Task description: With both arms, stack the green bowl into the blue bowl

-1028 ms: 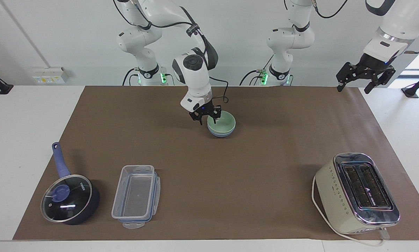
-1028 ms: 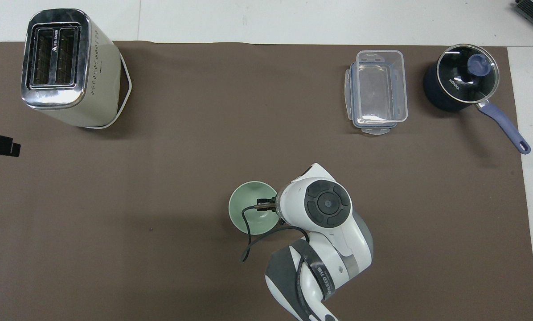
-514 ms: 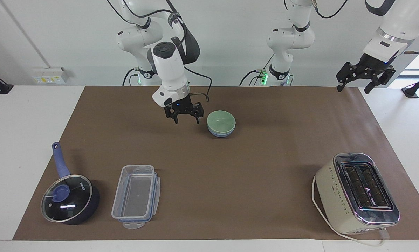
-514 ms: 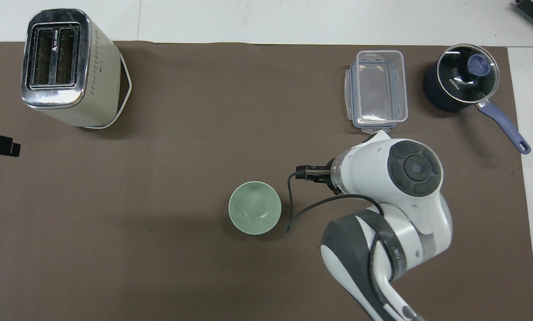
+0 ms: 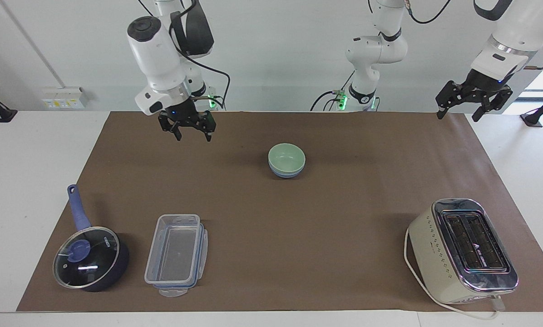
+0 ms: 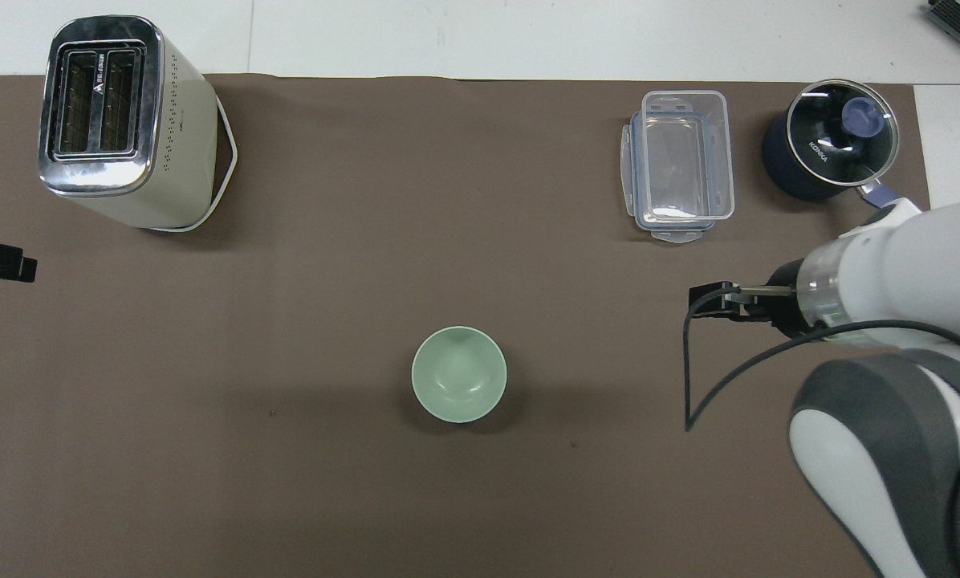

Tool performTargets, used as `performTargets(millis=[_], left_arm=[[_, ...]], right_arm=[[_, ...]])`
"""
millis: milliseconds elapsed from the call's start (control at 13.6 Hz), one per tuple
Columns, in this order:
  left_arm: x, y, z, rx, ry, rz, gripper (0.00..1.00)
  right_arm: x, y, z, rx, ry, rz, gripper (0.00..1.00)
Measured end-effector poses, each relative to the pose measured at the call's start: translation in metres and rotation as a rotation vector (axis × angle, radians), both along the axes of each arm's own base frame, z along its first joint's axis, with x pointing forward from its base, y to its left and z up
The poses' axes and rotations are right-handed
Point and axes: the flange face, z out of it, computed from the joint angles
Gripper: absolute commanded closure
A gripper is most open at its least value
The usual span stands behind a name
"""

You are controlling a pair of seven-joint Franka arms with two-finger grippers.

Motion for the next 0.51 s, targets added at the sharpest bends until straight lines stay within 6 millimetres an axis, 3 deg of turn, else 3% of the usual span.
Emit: performTargets(millis=[220, 514], left_arm=[[0.0, 0.0, 0.0, 0.0, 0.0, 0.0, 0.0], [0.0, 0.0, 0.0, 0.0, 0.0, 0.0, 0.0]], right_arm=[[0.001, -0.038, 0.022, -0.005, 0.013, 0.007, 0.0], [0.001, -0.085, 0.022, -0.006, 0.027, 0.015, 0.0]])
